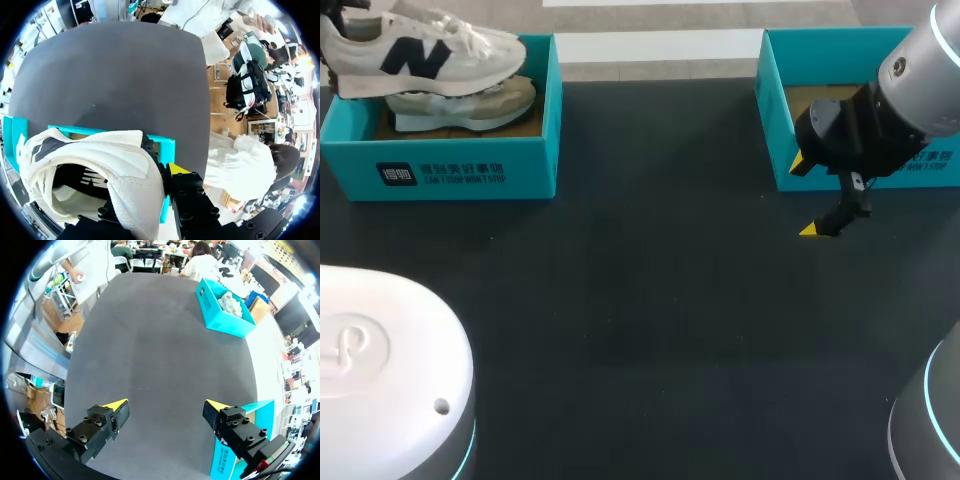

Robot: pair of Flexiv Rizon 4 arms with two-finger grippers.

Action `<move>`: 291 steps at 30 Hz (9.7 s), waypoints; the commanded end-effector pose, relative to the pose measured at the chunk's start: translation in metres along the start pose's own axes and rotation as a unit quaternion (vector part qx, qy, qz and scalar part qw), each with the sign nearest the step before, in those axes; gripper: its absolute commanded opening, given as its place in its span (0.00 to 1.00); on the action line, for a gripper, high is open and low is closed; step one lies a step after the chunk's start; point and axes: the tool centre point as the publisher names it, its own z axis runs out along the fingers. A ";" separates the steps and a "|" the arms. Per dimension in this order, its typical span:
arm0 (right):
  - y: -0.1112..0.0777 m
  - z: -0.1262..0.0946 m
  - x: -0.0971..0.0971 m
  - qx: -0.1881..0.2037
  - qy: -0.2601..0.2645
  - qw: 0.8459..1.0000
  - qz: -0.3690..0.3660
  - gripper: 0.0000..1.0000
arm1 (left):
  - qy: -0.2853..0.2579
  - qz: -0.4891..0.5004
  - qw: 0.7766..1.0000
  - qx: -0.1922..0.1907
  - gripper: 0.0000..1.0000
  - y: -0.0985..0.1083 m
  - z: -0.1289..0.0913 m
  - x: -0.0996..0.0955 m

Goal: Take the shoe out of the shoebox, open the shoe tongue, remove and reinsert the insole, then place the shoe into the shoebox

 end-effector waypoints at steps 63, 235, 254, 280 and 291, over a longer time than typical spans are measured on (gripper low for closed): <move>0.001 0.002 -0.001 0.001 0.001 1.000 0.000 1.00 | -0.117 0.026 0.991 0.057 0.00 -0.293 -0.015 -0.227; 0.001 0.002 -0.001 0.001 0.001 1.000 0.000 1.00 | -0.436 -0.466 0.682 0.358 1.00 -0.325 0.143 -0.308; 0.001 0.002 -0.001 0.001 0.001 1.000 0.000 1.00 | -0.448 -0.508 0.596 0.431 1.00 -0.327 0.185 -0.343; 0.001 0.002 -0.001 0.001 0.001 1.000 0.000 1.00 | -0.451 -0.507 0.598 0.428 1.00 -0.330 0.185 -0.369; 0.001 0.002 -0.001 0.001 0.001 1.000 0.000 1.00 | -0.458 -0.507 0.594 0.424 1.00 -0.329 0.186 -0.397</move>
